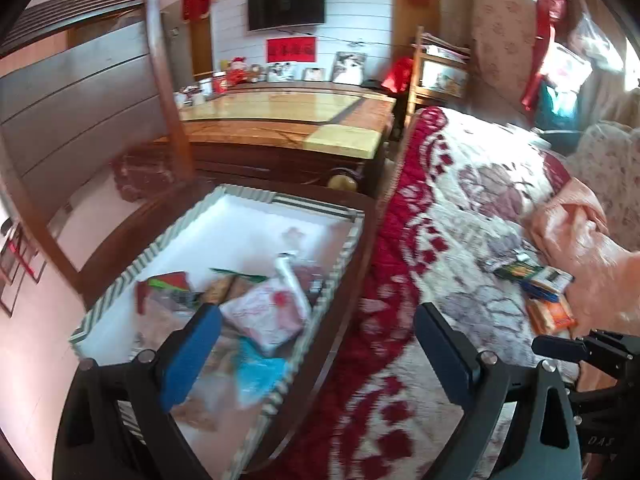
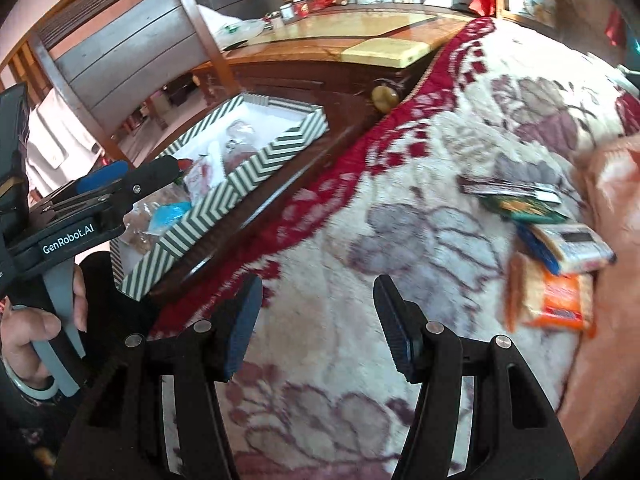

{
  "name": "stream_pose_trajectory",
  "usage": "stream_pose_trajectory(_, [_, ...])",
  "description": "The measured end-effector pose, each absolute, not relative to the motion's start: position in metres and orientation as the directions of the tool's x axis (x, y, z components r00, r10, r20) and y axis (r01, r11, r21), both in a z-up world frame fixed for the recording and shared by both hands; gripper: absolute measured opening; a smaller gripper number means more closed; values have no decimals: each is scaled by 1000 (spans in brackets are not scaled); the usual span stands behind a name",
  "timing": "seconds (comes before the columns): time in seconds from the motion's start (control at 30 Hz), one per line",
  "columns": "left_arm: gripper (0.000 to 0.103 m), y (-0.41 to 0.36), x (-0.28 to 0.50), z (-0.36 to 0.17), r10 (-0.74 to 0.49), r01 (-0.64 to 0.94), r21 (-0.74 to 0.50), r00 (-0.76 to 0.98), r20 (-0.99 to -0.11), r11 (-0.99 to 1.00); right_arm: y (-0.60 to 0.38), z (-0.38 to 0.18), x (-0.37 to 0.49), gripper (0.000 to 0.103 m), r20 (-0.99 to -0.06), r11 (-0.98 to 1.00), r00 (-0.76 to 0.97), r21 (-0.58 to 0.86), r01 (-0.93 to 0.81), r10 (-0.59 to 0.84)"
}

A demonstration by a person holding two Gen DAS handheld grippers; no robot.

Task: Organize snacks
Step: 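Move both grippers back over the snack pile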

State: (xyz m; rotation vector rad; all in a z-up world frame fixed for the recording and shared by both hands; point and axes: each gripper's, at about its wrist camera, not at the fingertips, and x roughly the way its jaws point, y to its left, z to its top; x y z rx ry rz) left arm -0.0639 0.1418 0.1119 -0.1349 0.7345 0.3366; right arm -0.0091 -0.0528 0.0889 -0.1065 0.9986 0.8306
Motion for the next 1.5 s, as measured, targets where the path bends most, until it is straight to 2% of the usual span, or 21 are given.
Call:
stream_pose_trajectory(0.53, [98,52,-26,99,104,-155,-6,688,-719,988,-151,77,8,58,-797,818,355,276,-504,488])
stream_pose_trajectory(0.93, [98,28,7,86,26,-82,-35,641,-767,996,-185,63,23,58,-806,856,363,311,-413,468])
stream_pose_trajectory(1.07, [98,25,31,83,-29,-44,-72,622,-783,996,-186,58,24,58,-811,854,351,314,-415,469])
stream_pose_trajectory(1.5, [98,-3,146,51,-103,112,-52,515,-851,992,-194,40,32,58,-816,848,309,360,-388,488])
